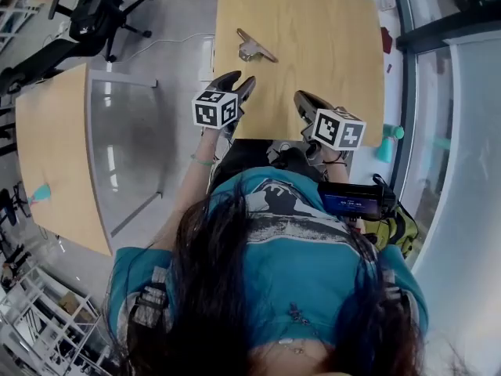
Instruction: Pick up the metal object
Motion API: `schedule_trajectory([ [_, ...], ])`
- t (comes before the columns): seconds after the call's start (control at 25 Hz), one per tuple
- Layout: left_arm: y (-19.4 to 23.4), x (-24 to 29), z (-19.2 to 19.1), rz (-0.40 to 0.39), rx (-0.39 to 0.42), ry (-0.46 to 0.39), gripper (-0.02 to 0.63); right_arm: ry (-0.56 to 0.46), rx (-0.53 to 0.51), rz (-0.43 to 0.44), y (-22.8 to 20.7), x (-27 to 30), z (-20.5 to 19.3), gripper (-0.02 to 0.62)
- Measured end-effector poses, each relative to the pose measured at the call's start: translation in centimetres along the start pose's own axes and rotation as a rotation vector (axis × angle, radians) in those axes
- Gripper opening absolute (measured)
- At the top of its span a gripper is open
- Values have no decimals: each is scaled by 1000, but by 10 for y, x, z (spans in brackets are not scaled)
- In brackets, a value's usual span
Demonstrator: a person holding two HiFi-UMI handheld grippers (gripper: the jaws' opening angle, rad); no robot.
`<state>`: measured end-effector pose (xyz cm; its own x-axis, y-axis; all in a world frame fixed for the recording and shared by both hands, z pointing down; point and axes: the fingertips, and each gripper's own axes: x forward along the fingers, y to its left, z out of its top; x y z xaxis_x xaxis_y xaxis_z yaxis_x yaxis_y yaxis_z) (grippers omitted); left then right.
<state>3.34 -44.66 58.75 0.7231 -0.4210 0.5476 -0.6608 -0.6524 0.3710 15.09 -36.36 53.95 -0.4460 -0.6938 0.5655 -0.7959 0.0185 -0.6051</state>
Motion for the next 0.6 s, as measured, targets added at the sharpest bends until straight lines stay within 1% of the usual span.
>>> schedule_trajectory([
  [0.08, 17, 17, 2, -35, -66, 35, 217, -1, 19, -24, -2, 6, 3, 19],
  [0.16, 34, 34, 4, -61, -134, 59, 230, -2, 39, -50, -6, 10, 5, 18],
  [0.32, 66, 66, 6, -70, -267, 79, 236, -7, 81, -101, -17, 13, 3, 19],
  [0.48, 84, 88, 8, -76, -349, 103, 236, -6, 111, -142, -27, 12, -3, 20],
  [0.6, 92, 104, 8, -79, -392, 129, 236, -2, 126, -165, -31, 11, -5, 20],
])
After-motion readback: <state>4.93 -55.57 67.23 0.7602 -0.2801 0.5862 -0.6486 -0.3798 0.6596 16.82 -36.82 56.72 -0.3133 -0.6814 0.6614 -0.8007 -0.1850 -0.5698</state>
